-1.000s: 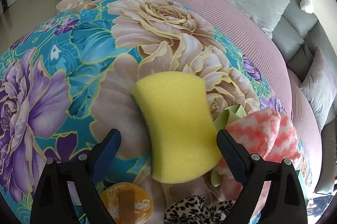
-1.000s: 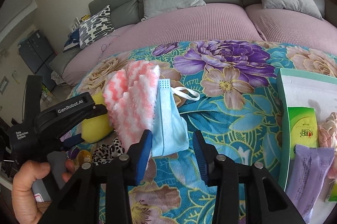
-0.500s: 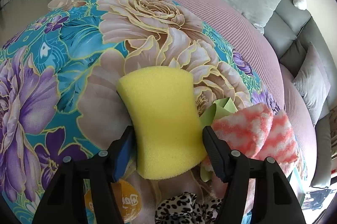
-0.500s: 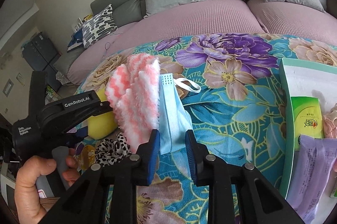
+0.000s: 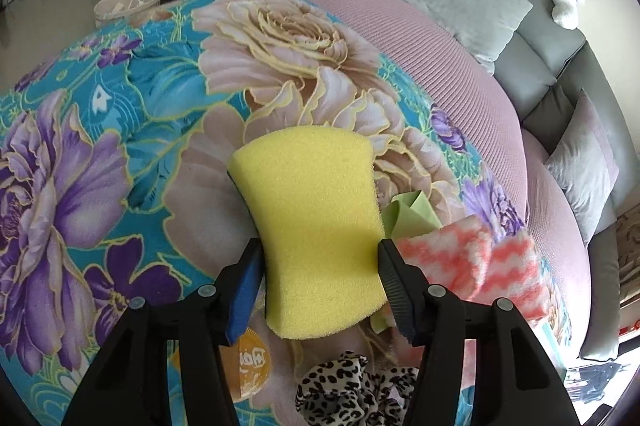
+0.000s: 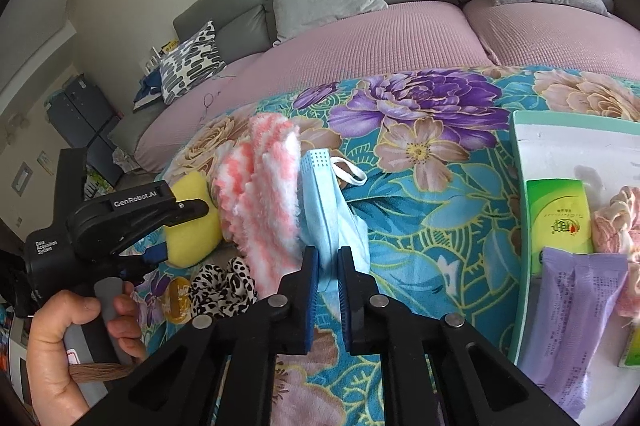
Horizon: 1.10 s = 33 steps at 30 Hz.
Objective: Organize soft objects
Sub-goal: 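Grasp the yellow sponge with the left tool while the right tool grasps the blue face mask, then carry the yellow sponge and blue face mask over the white tray with both tools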
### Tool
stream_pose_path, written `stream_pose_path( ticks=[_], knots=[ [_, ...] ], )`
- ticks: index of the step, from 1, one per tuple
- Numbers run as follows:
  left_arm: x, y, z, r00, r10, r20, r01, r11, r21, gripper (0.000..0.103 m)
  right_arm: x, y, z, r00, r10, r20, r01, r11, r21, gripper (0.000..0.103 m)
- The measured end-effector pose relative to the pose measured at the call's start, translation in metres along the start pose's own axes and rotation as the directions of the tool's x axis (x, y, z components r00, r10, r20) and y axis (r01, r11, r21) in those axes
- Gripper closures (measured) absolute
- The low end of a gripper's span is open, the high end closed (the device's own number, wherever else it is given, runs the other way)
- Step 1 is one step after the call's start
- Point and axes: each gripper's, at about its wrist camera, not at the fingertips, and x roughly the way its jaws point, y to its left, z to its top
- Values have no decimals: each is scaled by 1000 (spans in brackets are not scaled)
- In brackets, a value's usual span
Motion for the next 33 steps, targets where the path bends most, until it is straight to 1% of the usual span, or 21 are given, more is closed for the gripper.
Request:
stream_pose_path(
  ticks=[10,19,23,26,31,33],
  knots=[
    [-43,-5,4,996,0,89,-2,1000,18,44,-38,-15,8,996,-14,84,10,999,39,94],
    [-75,-27,1,988,-23,155,10,996,84,44,-78,-34,15,984,-37,177,22,996,89,94],
    [-90,-40,-2,982,-41,186,20,993,117,44,-97,-46,18,974,-56,220,29,992,121,94],
    [-100,-53,-6,977,-68,205,36,988,153,44,-112,-57,19,964,-82,252,46,989,144,94],
    [-107,-77,-16,973,-111,205,66,974,215,44,-134,-83,19,946,-133,295,70,975,212,94],
    [-108,-89,-22,972,-134,196,83,965,247,44,-143,-96,19,938,-164,306,89,965,246,94]
  ],
)
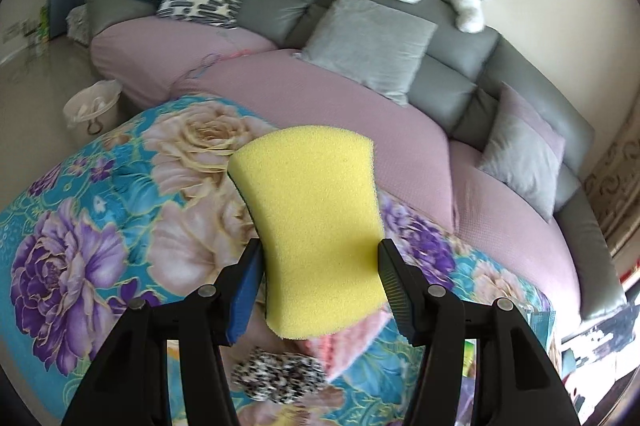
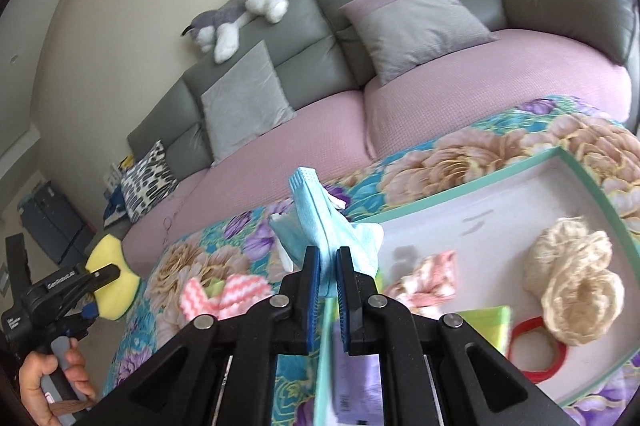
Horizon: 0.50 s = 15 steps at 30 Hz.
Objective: Organize soft objects
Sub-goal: 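Carry the yellow sponge and blue face mask over the white tray with both tools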
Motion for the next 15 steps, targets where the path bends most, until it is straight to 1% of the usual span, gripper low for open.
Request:
stream_pose_path(
  ticks=[5,8,13,15],
  knots=[
    [2,-35,-11,998,-51,-21,52,996,78,44,-15,-32,10,997,-60,39,58,996,66,94],
    [5,-57,-20,994,-95,-47,101,986,133,44,-24,-51,15,993,-108,57,102,990,93,94],
    [11,-98,-41,983,-157,-94,175,957,233,44,-36,-75,19,981,-175,81,163,978,133,94],
    [15,-115,-51,973,-194,-123,221,939,264,44,-39,-82,20,977,-196,85,182,972,146,94]
  ],
)
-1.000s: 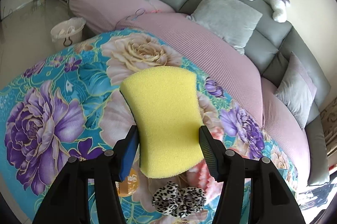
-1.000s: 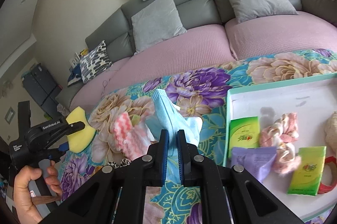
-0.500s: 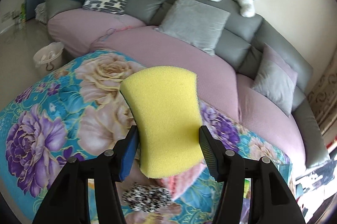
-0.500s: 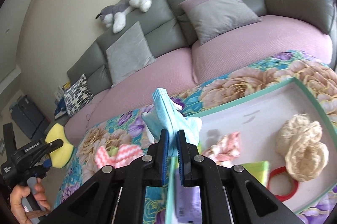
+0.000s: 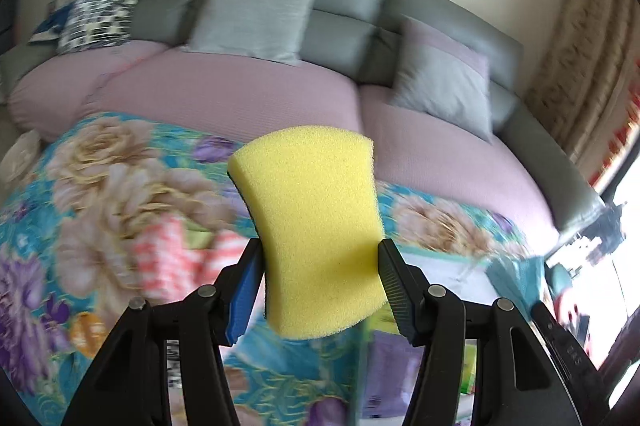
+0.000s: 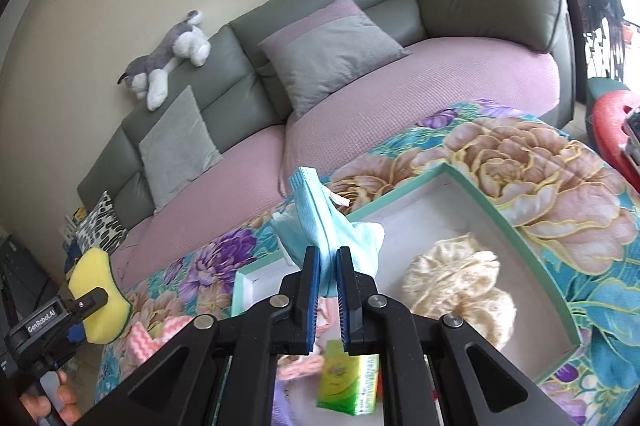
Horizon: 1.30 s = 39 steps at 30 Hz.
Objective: Organize soft objects
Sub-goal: 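Carry the yellow sponge and blue face mask over the white tray with both tools, then release the sponge and face mask into the tray with both tools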
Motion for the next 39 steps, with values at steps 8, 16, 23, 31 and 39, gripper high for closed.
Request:
stream_pose_path(
  ticks=[8,16,23,31,39],
  knots=[
    [36,-61,-18,993,-88,-78,99,985,144,43,-4,-21,4,997,-75,20,74,997,36,94],
    [70,-98,-37,982,-133,-131,161,960,231,43,-6,-33,6,993,-114,25,113,992,54,94],
    [84,-114,-47,979,-131,-158,170,948,268,41,-4,-37,7,992,-127,19,126,990,61,90],
    [88,-108,-46,980,-101,-173,143,957,251,31,4,-31,4,990,-141,-21,142,990,21,84],
    [84,-83,-34,989,-48,-137,75,977,201,14,11,-25,2,985,-165,-51,164,986,-19,40]
  ],
)
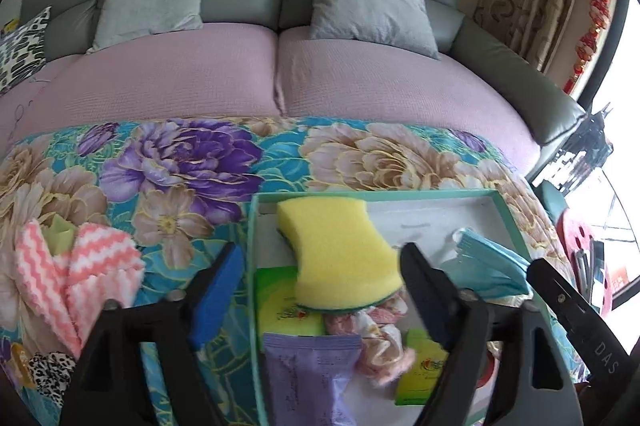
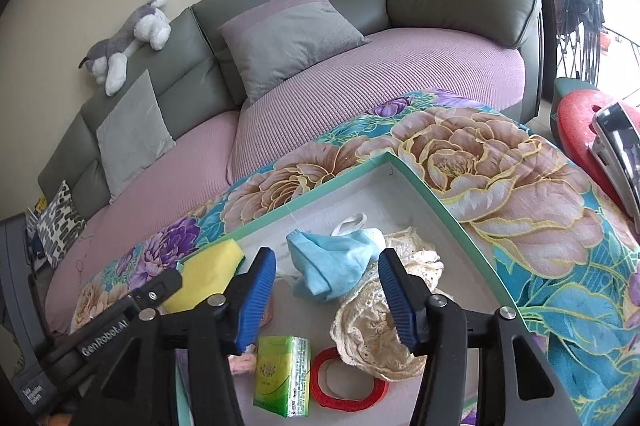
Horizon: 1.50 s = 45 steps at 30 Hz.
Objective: Organize soft objects
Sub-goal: 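Release the sponge and face mask into the tray with both tools, then move both tools back over the remaining pink-white cloth and scrunchie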
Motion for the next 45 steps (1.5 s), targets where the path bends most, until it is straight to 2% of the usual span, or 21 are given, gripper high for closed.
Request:
stream_pose_path(
  ticks=[1,5,10,18,25,33,38,42,45],
  knots=[
    [-1,5,1,1000,17,5,-17,1000,-9,11,0,2,0,1000,-7,-4,7,1000,-13,35],
    [-3,21,3,997,80,9,-80,996,-41,8,2,7,-1,999,-49,-9,48,997,-57,22],
    [-1,44,4,984,180,-7,-180,980,-88,7,4,6,-1,998,-67,-21,65,996,-65,0],
    [-8,71,3,962,271,-38,-273,951,-145,7,2,1,0,995,-102,-18,101,993,-56,0],
    [-20,73,6,961,277,-23,-277,949,-148,7,-3,8,1,992,-120,-41,116,990,-85,0],
    [-37,75,8,960,280,-21,-280,949,-146,7,-15,38,-1,993,-108,-48,98,978,-185,0],
    [-41,86,5,946,320,-54,-325,936,-137,7,-20,59,-5,996,-77,-44,64,969,-239,0],
    [-45,104,2,936,343,-80,-352,921,-165,7,-20,74,-9,998,-34,-56,18,966,-257,0],
    [-50,120,-3,917,387,-97,-399,898,-186,7,-19,84,-13,998,-18,-64,0,963,-268,0]
  ],
)
